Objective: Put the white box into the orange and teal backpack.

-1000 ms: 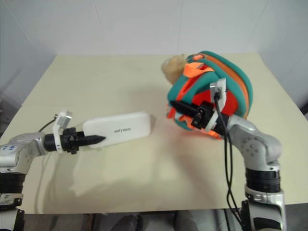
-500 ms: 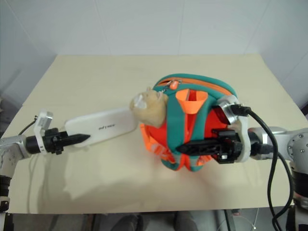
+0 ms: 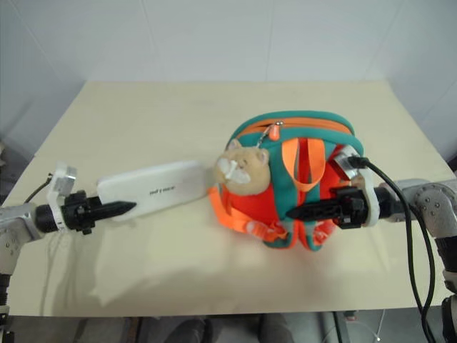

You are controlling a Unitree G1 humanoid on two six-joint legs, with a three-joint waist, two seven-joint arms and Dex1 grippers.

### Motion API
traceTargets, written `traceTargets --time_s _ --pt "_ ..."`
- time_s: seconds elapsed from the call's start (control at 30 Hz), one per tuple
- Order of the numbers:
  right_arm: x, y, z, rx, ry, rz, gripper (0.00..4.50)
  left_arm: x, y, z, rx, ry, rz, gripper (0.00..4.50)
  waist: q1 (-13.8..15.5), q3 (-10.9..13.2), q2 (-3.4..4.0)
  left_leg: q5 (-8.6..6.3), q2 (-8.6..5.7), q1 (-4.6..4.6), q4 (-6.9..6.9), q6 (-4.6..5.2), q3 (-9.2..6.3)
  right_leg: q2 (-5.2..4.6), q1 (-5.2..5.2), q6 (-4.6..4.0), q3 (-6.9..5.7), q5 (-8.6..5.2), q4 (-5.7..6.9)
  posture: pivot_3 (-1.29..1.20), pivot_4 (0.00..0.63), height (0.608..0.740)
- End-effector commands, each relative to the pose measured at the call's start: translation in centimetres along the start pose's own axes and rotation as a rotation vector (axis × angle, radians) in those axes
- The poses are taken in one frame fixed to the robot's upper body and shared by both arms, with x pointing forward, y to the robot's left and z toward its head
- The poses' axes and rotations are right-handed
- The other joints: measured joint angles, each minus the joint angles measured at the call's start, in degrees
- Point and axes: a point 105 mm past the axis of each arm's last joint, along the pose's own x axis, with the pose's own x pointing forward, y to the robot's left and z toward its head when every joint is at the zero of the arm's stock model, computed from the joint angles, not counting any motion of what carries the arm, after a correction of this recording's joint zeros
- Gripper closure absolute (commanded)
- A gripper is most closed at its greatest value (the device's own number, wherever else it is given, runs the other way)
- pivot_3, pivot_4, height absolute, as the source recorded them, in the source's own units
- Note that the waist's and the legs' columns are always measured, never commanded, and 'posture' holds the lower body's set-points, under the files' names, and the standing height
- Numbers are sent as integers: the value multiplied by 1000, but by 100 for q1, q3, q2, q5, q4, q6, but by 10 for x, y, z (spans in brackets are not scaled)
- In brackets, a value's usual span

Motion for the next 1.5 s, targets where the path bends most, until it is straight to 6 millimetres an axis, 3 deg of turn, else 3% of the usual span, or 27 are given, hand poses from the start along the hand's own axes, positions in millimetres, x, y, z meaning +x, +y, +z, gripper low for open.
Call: traceTargets --time_s 0.03,0.37,0.57,0.77,1.1,1.5 --pt "-2 -5 5 -31 -12 -14 3975 0 -15 41 115 -126 -52 3178 7 0 0 0 0 -1 1 -2 0 0 0 0 0 0 0 0 150 740" --pt "3 -12 1 -44 -23 -33 3975 11 -43 101 249 -310 -195 3178 86 0 0 5 -1 -2 7 -14 3 4 0 1 -1 0 6 0 150 740" --pt "6 -11 -1 -51 -30 -37 3975 29 -58 114 240 -295 -343 3178 113 1 -1 6 -3 -2 16 -15 20 6 2 1 -3 0 14 0 150 740" --pt "8 -10 -4 -52 -38 -40 3975 34 -66 121 252 -267 -424 3178 95 1 -1 7 1 -2 15 -15 45 13 1 1 -2 0 16 0 150 740" --pt "11 -10 -6 -50 -60 -44 3975 53 -50 111 354 -183 -384 3178 113 1 -2 7 0 -2 26 -16 46 11 4 1 -2 1 21 0 150 740" --pt "15 -13 -5 -48 -75 -41 3975 41 -21 116 476 -9 -299 3178 112 0 -3 5 -1 -2 42 -11 45 13 8 3 -2 1 35 0 150 740"
